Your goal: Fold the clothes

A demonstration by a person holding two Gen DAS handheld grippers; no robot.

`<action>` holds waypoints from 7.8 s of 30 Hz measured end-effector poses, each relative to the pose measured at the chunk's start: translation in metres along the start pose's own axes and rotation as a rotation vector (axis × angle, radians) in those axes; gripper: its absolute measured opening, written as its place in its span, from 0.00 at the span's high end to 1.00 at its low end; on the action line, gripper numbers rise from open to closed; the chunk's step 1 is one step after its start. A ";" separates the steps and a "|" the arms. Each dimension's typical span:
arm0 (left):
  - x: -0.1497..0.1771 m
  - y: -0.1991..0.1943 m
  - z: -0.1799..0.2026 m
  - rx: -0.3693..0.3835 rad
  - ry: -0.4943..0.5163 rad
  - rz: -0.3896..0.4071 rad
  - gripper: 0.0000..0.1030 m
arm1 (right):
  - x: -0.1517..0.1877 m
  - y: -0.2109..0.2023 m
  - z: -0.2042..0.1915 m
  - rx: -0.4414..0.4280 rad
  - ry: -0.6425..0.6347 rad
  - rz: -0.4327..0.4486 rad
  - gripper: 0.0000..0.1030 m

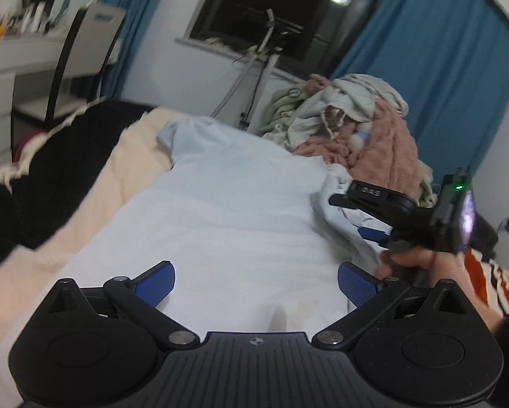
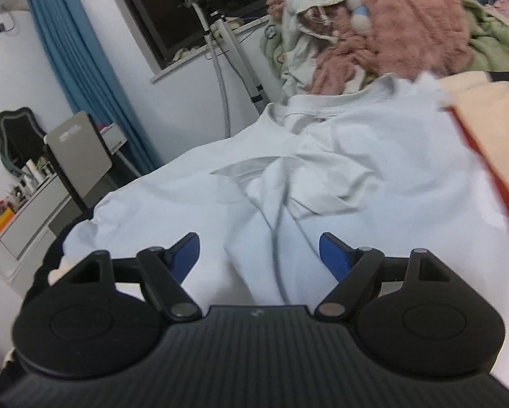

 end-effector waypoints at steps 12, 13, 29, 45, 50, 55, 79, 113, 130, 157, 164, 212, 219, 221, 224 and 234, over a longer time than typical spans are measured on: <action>0.000 0.023 -0.016 -0.014 -0.044 0.005 0.00 | -0.001 0.049 -0.046 -0.084 -0.235 -0.043 0.22; 0.000 0.022 -0.016 -0.013 -0.044 0.010 0.00 | -0.002 0.045 -0.052 -0.090 -0.247 -0.041 0.22; 0.010 -0.003 -0.001 -0.030 0.005 0.036 0.00 | -0.009 -0.037 -0.009 -0.101 0.037 0.104 0.23; 0.012 0.012 0.000 -0.026 -0.018 0.010 0.00 | -0.055 0.052 0.021 0.095 -0.041 0.033 0.95; 0.005 0.007 -0.003 -0.013 -0.009 0.055 0.00 | -0.085 0.092 -0.012 0.080 -0.152 0.042 0.95; -0.010 0.009 -0.016 -0.089 0.018 0.122 0.00 | -0.092 0.134 -0.018 0.161 -0.224 0.021 0.95; 0.003 -0.002 0.021 0.001 0.198 0.073 0.00 | -0.009 -0.177 -0.090 0.145 -0.209 0.259 0.17; 0.041 -0.078 0.031 -0.054 0.272 0.078 0.00 | 0.112 -0.265 -0.088 0.198 -0.155 0.269 0.17; 0.020 -0.001 -0.007 -0.190 0.082 -0.099 0.00 | 0.112 -0.265 -0.074 0.209 -0.081 0.280 0.17; -0.123 0.181 -0.156 0.022 -0.453 0.022 0.08 | 0.129 -0.174 -0.045 0.144 0.017 0.123 0.17; -0.146 0.227 -0.135 0.172 -0.385 0.020 0.22 | 0.126 -0.147 -0.036 0.151 0.088 0.118 0.15; 0.002 0.185 0.285 0.158 0.682 0.024 0.21 | 0.092 -0.232 0.080 0.301 0.375 0.277 0.16; -0.004 0.077 0.218 0.132 0.574 0.049 0.16 | 0.087 -0.245 0.060 0.297 0.277 0.319 0.16; 0.001 0.049 0.196 0.121 0.558 0.056 0.16 | 0.086 -0.252 0.053 0.311 0.242 0.337 0.16; 0.008 0.006 0.163 0.105 0.533 0.066 0.15 | 0.088 -0.259 0.042 0.331 0.208 0.341 0.16; 0.039 -0.099 0.070 0.079 0.466 0.082 0.10 | 0.102 -0.273 -0.012 0.323 0.060 0.301 0.16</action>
Point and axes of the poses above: each gripper's, at about its wrist camera, not at the fingertips, and y roughly the way its jaws point, z to its right, x to its underside, the point moved 7 cm from there along y, roughly the way its jaws point, and after that the axes turned 8 degrees about -x, right-handed, at the moved point
